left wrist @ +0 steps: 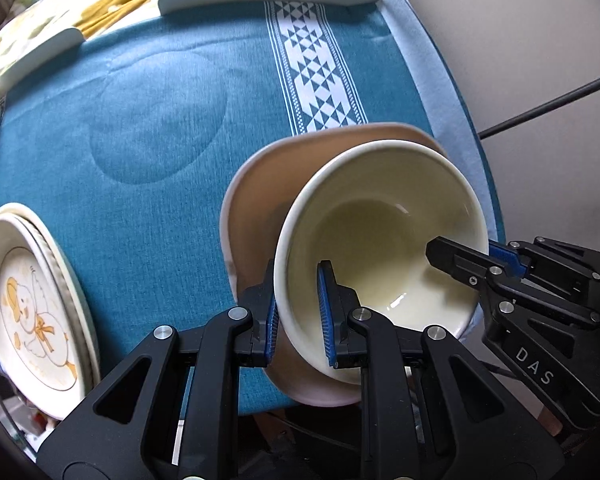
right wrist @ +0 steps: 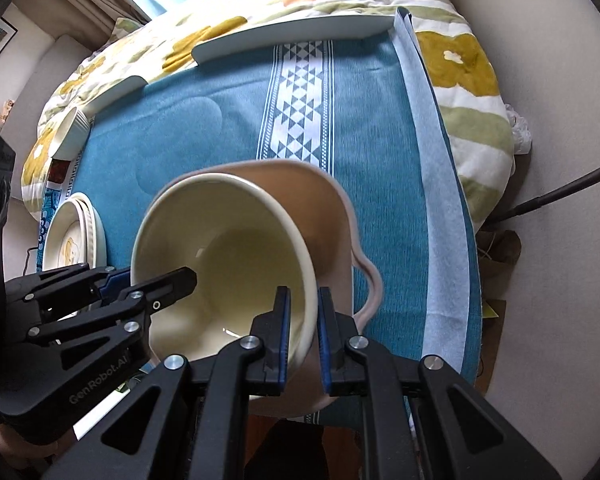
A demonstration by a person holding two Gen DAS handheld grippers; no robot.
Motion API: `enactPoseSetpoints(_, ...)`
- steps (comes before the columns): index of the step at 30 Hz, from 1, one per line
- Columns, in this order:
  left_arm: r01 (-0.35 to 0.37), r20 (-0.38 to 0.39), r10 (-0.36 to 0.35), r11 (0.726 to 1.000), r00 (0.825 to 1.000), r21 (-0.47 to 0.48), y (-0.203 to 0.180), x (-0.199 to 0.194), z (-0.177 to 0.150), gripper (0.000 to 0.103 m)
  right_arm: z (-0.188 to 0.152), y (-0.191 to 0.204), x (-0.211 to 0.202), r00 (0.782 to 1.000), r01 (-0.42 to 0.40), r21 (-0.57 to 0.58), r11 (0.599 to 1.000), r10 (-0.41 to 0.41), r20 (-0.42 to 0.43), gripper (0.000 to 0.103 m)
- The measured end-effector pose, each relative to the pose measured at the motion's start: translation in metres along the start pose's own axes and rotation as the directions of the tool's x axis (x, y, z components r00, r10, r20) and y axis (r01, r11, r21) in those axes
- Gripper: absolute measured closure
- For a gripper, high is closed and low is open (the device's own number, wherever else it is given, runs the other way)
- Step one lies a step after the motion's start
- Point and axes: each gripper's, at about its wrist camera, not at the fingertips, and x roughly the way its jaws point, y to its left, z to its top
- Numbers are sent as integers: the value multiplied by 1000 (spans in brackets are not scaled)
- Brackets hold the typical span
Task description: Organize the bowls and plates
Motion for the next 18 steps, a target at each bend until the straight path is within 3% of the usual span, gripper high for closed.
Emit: enactPoseSetpoints(18,-62,-9,63,995,998,74,-3,12,3,88,2,-2,14,1000,5,10,1000,-5,-25,91)
